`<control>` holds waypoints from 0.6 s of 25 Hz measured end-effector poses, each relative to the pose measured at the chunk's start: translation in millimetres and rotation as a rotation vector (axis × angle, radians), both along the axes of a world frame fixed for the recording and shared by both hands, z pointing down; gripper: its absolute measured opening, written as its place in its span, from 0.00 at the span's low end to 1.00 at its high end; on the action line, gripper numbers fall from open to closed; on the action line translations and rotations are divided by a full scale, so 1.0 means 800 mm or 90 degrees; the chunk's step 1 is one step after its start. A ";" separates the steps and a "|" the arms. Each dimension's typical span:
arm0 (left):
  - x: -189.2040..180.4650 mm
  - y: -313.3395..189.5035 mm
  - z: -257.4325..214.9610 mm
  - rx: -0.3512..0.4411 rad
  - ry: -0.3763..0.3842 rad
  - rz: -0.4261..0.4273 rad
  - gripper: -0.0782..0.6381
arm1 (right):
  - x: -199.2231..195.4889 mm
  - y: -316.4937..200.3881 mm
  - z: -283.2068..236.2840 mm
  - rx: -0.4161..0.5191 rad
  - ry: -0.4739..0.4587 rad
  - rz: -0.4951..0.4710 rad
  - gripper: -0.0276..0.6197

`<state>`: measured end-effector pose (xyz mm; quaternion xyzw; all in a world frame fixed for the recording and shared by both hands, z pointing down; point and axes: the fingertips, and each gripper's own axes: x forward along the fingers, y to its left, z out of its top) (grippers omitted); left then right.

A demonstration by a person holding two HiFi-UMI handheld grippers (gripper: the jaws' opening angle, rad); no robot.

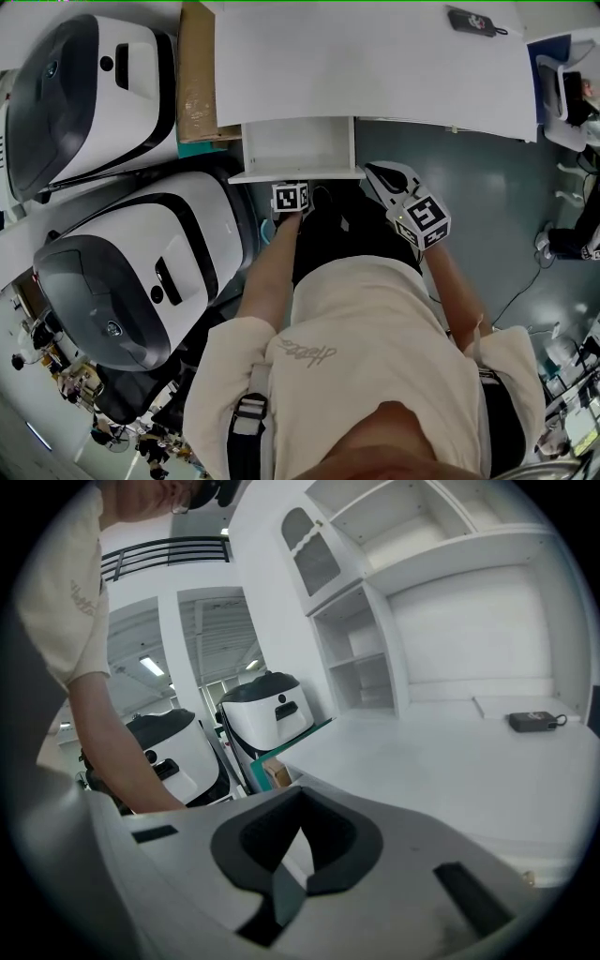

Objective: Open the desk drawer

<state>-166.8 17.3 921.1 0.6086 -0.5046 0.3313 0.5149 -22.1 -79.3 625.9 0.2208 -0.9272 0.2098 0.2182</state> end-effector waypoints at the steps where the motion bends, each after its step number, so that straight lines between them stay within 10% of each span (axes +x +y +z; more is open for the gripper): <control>1: 0.001 0.000 -0.003 0.002 0.006 0.002 0.24 | -0.001 0.006 0.000 0.000 0.002 0.003 0.04; 15: 0.006 0.031 -0.015 0.015 0.058 0.022 0.21 | -0.014 0.074 -0.016 0.015 0.019 0.047 0.04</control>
